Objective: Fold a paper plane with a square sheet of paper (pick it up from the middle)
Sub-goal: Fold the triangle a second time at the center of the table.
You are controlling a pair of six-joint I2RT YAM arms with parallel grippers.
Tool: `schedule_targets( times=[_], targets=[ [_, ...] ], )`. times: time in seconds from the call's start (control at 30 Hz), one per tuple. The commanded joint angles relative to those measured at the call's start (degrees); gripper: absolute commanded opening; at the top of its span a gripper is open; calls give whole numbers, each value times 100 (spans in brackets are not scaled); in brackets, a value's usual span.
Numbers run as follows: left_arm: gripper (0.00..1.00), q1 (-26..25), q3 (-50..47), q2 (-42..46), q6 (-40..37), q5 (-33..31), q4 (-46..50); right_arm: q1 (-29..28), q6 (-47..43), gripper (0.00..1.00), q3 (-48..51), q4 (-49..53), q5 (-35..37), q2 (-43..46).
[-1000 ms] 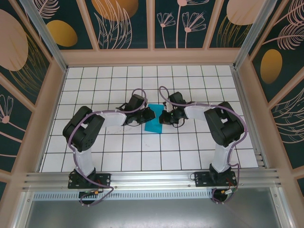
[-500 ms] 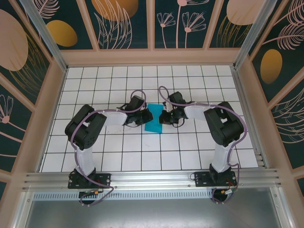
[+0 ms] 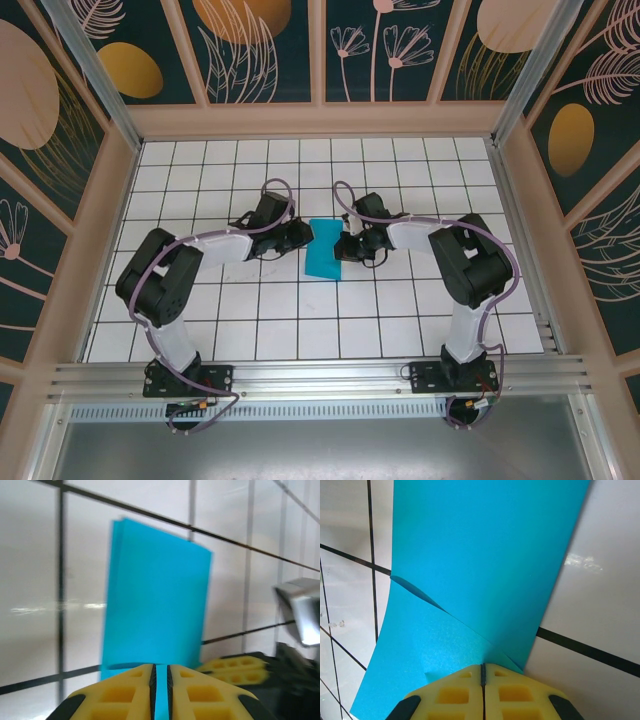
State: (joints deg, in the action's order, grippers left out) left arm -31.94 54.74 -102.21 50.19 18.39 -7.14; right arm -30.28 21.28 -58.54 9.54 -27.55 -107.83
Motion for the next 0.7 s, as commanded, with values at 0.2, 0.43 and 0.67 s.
schedule_targets(
  times=[0.2, 0.43, 0.67],
  targets=[
    [16, -288, 2, -440, 45, 575, -297, -39, -140, 7, 71, 417, 615, -355],
    [15, -300, 37, -758, 116, 493, -227, -39, -177, 7, 38, 332, 455, -292],
    [10, -301, -191, -741, 164, -22, 82, -199, -194, 7, 27, 81, 391, 426]
  ],
)
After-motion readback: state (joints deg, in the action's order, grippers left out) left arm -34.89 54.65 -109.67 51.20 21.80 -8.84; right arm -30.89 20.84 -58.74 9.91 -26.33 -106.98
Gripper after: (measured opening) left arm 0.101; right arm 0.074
